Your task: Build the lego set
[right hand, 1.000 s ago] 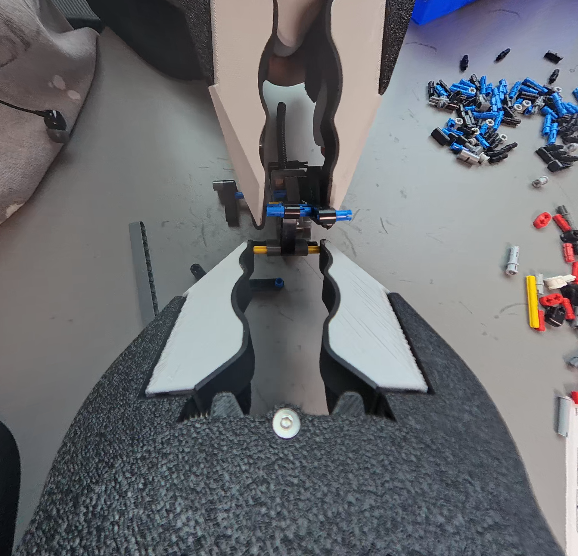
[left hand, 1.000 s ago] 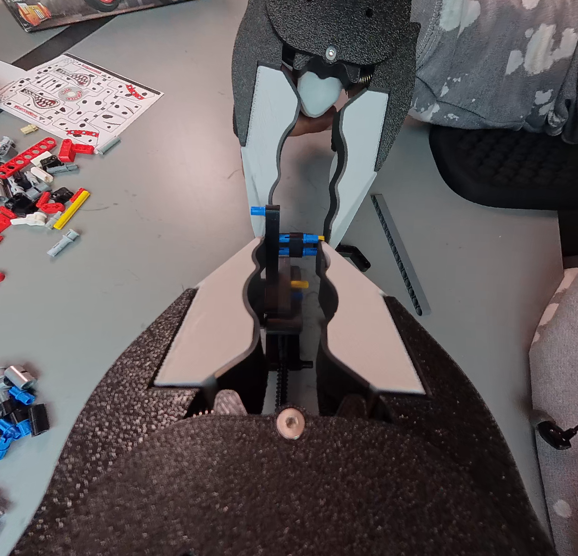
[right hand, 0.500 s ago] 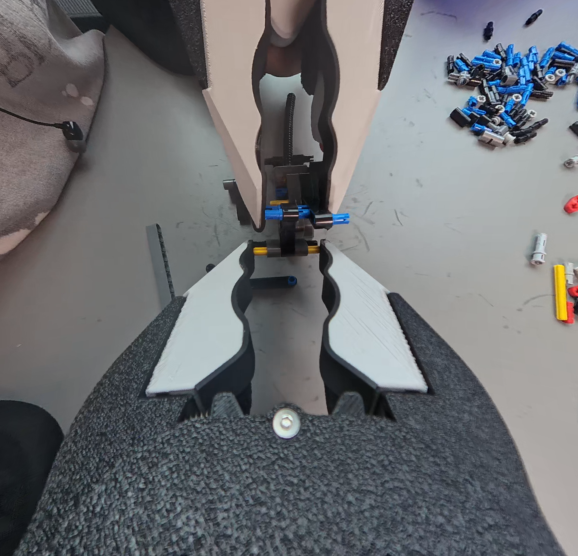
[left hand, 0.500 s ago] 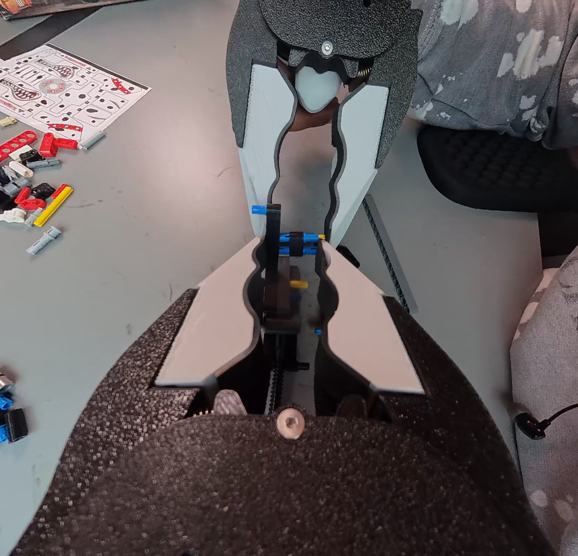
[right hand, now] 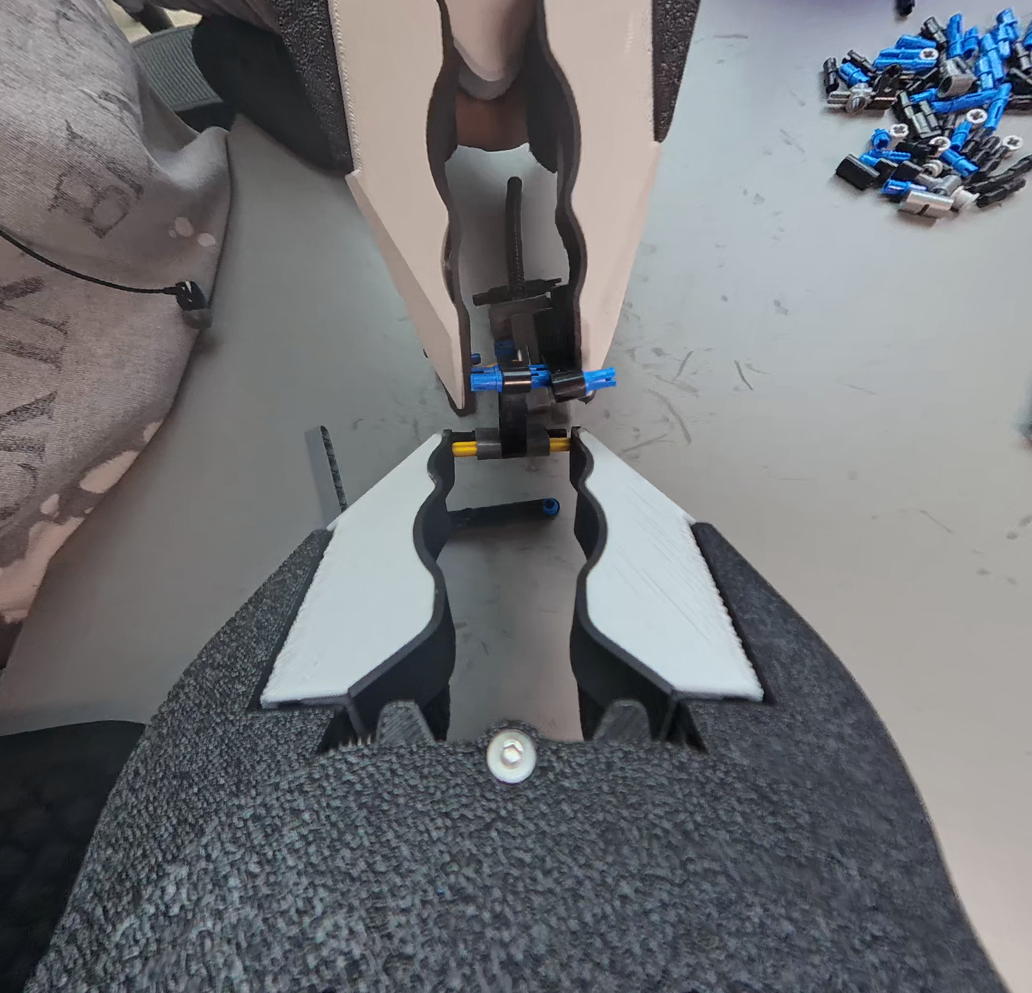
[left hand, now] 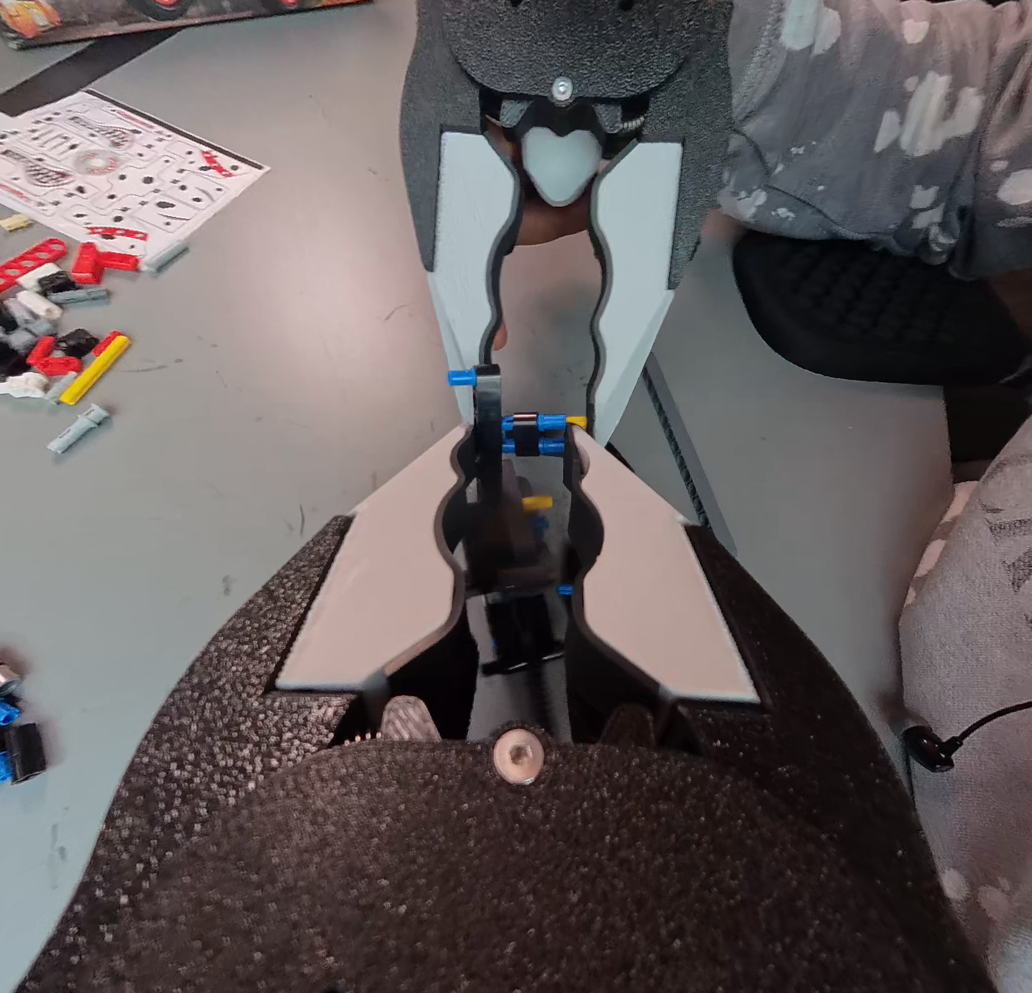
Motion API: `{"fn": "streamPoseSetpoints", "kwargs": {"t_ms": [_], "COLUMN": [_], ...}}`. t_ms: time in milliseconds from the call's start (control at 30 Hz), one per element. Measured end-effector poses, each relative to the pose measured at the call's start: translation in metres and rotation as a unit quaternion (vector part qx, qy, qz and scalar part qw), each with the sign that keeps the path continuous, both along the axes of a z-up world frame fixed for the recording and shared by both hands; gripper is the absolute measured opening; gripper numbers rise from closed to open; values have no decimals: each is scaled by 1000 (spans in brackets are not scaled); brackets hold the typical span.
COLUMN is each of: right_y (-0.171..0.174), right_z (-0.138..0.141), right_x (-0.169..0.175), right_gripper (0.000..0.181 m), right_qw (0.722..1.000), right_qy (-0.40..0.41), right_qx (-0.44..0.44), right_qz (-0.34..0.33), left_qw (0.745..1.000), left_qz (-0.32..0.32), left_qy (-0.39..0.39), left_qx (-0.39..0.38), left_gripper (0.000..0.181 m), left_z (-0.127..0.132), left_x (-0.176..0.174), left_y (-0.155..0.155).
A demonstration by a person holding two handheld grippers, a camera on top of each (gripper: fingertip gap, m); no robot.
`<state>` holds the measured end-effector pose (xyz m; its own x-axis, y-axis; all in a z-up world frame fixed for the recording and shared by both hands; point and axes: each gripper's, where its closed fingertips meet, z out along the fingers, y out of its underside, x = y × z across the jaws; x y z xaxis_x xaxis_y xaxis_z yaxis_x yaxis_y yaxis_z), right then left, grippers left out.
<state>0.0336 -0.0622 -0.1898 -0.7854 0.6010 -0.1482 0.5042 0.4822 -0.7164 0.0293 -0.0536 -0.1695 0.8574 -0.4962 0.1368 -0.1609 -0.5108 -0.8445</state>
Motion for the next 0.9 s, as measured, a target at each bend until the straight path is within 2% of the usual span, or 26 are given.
{"fn": "streamPoseSetpoints", "kwargs": {"t_ms": [133, 233, 300, 433, 667, 767, 833, 900], "right_y": [2, -8, -6, -3, -5, -6, -7, -12], "right_z": [-2, 1, 2, -2, 2, 3, 1, 0], "right_x": [-3, -1, -5, -3, -1, 2, 2, 5], "right_gripper": [40, 30, 30, 30, 29, 29, 29, 29], "right_qw": [999, 999, 999, 998, 997, 995, 993, 990], "right_qy": [-24, 18, 41, 46, 67, 88, 102, 112], "right_qx": [-19, -19, 10, 29, 0, 5, 21, 28], "right_qz": [-24, 19, 18, 26, 37, 52, 62, 79], "left_qw": [999, 1000, 1000, 999, 997, 997, 996, 993], "left_qz": [24, 8, 16, -3, -37, -44, -56, -83], "left_qy": [19, -2, -14, -40, -57, -50, -57, -71], "left_qx": [11, -8, -11, -16, -27, -42, -50, -53], "left_gripper": [25, 26, 26, 26, 34, 25, 10, 7], "left_z": [1, -1, 1, 2, -3, -9, -12, -13], "left_x": [-9, -6, -11, -7, -6, -12, -11, -8], "left_y": [4, 2, 3, -1, -8, -13, -14, -15]}}
